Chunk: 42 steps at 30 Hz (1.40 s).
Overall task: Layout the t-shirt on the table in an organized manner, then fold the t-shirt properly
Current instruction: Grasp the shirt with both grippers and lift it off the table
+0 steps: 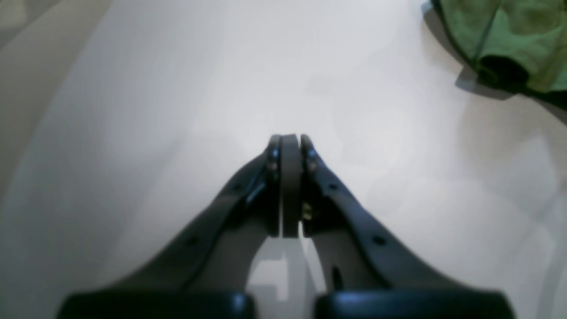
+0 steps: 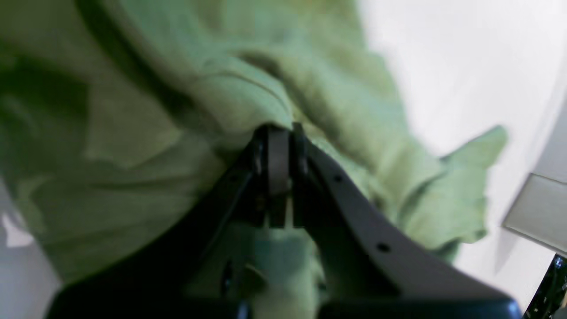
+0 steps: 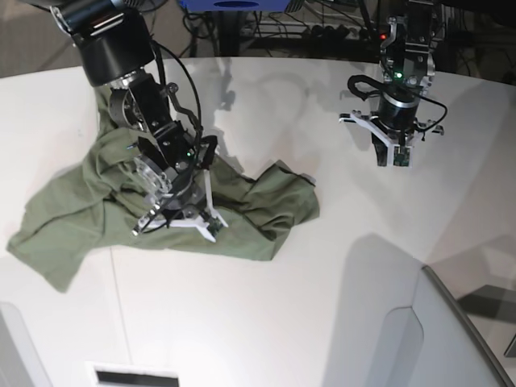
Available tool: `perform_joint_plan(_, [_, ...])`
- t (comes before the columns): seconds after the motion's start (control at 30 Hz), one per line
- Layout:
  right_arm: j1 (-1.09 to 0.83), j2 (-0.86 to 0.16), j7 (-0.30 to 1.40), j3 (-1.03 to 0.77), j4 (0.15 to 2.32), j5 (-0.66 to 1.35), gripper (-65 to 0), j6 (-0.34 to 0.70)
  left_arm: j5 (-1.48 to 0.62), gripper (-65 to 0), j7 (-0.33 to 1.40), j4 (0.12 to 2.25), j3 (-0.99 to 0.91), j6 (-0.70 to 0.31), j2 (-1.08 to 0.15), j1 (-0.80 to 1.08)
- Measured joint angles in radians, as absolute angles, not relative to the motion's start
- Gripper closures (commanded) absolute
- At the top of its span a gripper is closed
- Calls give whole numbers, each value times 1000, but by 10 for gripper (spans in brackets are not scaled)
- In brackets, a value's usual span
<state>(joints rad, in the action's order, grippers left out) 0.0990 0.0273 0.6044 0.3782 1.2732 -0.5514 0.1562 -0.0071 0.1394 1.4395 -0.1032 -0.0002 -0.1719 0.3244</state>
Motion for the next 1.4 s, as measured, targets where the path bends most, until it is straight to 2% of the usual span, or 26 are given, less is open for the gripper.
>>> perform_joint_plan(0.23, [126, 24, 729, 384, 1521, -551, 0, 156, -1, 0, 141, 1440, -19, 7, -152, 325])
perform_joint_plan(0.37, [138, 9, 762, 384, 1604, -551, 0, 156, -2, 0, 148, 1439, 142, 8, -154, 292])
perform_joint_plan(0.5, [135, 6, 764, 382, 1663, -548, 0, 157, -5, 0, 141, 1414, 352, 2, -148, 177])
perform_joint_plan(0.63, [135, -22, 762, 386, 1742, -548, 0, 157, -8, 0, 141, 1330, 472, -2, -75, 57])
perform_joint_plan(0.93, [137, -75, 762, 388, 1913, -542, 0, 164, -4, 0, 144, 948, 582, 2, 75, -159])
perform_joint_plan(1.07, [138, -81, 775, 379, 1966, -549, 0, 164, -6, 0, 76, 739, 600, -2, 150, -251])
perform_joint_plan(1.23, [160, -122, 762, 380, 1997, -545, 0, 167, -8, 0, -115, 546, 590, -2, 146, -350])
perform_joint_plan(1.33, [194, -135, 765, 373, 1997, -547, 0, 165, -7, 0, -98, 500, 564, 0, 142, -406])
perform_joint_plan(1.4, [211, -134, 760, 358, 1997, -541, 0, 170, -6, 0, -101, 493, 475, 0, 140, -426])
